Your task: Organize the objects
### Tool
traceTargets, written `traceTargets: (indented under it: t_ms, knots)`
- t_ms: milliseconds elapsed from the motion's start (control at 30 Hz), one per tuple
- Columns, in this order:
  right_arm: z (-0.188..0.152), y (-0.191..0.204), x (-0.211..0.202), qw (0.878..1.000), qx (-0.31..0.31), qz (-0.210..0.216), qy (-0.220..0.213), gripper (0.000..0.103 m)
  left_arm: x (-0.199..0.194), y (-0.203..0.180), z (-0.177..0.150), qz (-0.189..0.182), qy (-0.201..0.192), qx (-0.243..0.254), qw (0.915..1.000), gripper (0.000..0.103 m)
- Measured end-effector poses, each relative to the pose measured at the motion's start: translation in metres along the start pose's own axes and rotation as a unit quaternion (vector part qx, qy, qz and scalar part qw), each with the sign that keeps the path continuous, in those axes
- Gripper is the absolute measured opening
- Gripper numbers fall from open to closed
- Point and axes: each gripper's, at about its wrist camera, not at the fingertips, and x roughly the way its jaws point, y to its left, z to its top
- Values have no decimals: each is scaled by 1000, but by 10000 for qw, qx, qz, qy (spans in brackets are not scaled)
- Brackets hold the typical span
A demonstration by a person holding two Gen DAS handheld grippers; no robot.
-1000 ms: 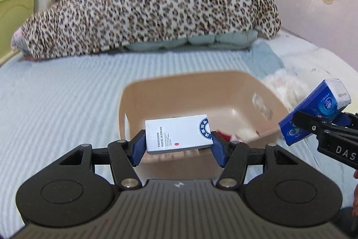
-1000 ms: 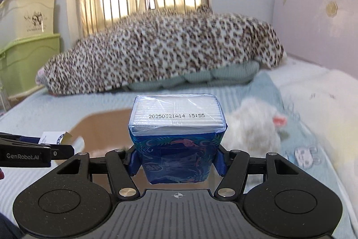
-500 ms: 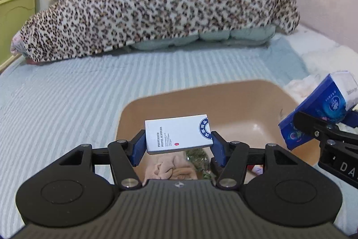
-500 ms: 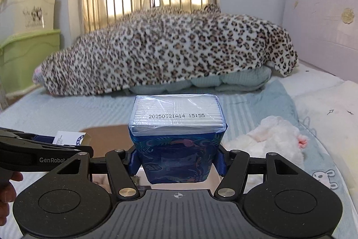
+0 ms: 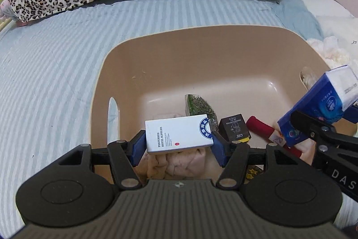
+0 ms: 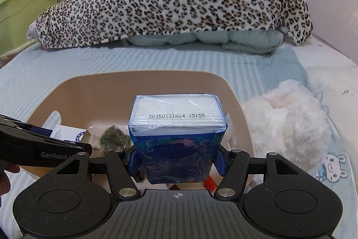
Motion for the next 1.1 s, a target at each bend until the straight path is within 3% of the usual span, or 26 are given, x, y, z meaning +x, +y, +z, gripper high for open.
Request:
traceTargets:
  t_ms: [33, 67, 300, 533, 1100]
  knots:
    - [-1, 0, -1, 10000, 1, 8, 31, 61, -1, 1, 0, -13, 32, -10, 10000, 69]
    - [-2, 0, -2, 10000, 8, 4, 61, 68, -3, 2, 0, -16, 50, -44, 10000, 74]
    - [3, -5, -22, 9999, 134, -36, -29, 84, -34, -5, 2, 26, -382, -51, 9993, 91]
    - [9, 0, -59, 9998, -7, -75, -190, 98, -64, -8, -2, 20, -538, -108, 9985, 91]
    - [-7, 11, -137, 9998, -113, -30, -172, 101, -150, 7, -44, 95, -764, -218, 9968, 91]
